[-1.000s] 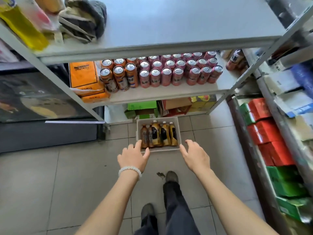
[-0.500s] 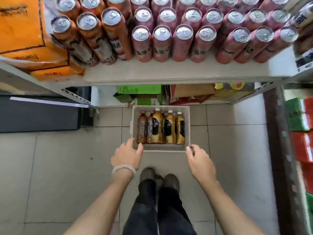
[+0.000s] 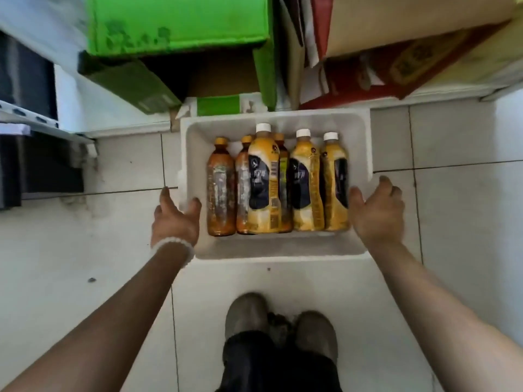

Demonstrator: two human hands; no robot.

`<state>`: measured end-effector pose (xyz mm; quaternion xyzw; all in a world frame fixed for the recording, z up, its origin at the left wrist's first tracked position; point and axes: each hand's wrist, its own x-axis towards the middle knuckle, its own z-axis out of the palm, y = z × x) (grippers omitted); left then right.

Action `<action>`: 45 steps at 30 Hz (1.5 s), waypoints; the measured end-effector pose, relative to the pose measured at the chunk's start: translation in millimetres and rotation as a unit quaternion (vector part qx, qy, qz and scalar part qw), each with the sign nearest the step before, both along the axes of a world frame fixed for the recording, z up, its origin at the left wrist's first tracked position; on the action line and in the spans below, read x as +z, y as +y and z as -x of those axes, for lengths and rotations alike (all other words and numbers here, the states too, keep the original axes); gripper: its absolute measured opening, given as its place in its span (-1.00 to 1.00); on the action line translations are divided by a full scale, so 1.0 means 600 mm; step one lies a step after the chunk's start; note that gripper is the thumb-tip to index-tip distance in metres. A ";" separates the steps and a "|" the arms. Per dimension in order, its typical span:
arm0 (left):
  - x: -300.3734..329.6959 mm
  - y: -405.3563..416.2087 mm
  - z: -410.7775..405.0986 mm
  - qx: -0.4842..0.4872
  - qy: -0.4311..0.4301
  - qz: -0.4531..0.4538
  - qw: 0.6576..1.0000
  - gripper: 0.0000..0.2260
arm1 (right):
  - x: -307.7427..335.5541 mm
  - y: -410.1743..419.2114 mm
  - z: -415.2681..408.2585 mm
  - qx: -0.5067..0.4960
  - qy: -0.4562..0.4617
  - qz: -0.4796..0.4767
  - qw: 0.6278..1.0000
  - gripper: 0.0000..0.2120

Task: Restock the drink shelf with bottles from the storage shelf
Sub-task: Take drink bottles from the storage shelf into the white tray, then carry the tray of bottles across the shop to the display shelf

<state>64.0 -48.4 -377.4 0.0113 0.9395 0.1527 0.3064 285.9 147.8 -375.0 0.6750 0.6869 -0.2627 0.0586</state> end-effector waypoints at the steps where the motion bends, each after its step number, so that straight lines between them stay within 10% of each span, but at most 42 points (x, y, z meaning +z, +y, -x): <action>1: -0.015 0.003 0.003 0.008 -0.001 -0.008 1.000 -0.38 | -0.016 0.008 0.004 -0.014 0.008 0.003 1.000 -0.44; 21: 0.037 -0.068 -0.010 0.014 0.101 -0.057 0.993 -0.70 | 0.001 -0.045 -0.025 -0.067 0.078 -0.091 0.990 -0.78; 45: 0.902 -0.376 -0.123 0.338 0.168 -0.111 0.919 -0.78 | 0.832 -0.162 0.129 0.199 0.226 -0.011 0.954 -0.73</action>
